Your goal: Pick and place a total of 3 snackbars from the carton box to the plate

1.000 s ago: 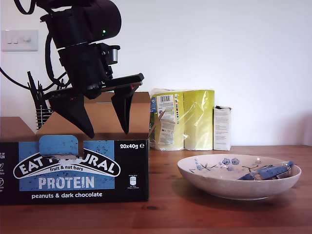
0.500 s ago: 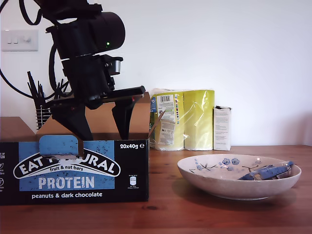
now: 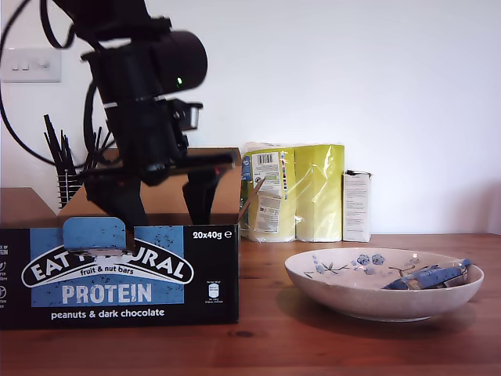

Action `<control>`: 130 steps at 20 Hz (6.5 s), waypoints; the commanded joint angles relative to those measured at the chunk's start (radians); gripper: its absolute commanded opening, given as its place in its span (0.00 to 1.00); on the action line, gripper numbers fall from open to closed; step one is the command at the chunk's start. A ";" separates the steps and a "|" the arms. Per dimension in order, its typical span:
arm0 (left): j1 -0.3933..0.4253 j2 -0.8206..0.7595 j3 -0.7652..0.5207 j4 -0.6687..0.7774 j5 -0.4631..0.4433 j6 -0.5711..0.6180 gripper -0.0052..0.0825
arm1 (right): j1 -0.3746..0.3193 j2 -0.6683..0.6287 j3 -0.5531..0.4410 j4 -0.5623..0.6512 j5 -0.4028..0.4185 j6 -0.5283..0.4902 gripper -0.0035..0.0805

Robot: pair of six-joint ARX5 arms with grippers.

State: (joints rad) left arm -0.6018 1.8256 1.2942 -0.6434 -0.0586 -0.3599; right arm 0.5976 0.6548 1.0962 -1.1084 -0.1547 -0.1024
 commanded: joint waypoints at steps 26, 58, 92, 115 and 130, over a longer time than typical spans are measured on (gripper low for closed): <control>-0.016 -0.162 0.104 -0.145 -0.048 0.159 0.20 | 0.004 -0.004 0.005 0.030 -0.003 -0.010 0.03; -0.323 0.161 0.272 0.409 0.173 0.378 0.20 | 0.003 -0.259 0.005 -0.110 0.192 0.211 0.03; -0.315 0.322 0.698 -0.174 0.124 0.446 0.04 | 0.004 -0.225 0.005 -0.111 0.191 0.198 0.03; -0.104 -0.243 0.060 0.085 0.238 0.391 0.04 | 0.004 0.072 0.003 0.348 0.045 -0.039 0.03; 0.085 -0.387 -0.145 0.006 0.237 0.329 0.04 | 0.004 0.185 0.003 0.331 -0.178 0.027 0.03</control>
State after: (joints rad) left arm -0.5102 1.4422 1.1664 -0.6350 0.1757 -0.0242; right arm 0.5972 0.8383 1.0977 -0.7792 -0.3195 -0.0788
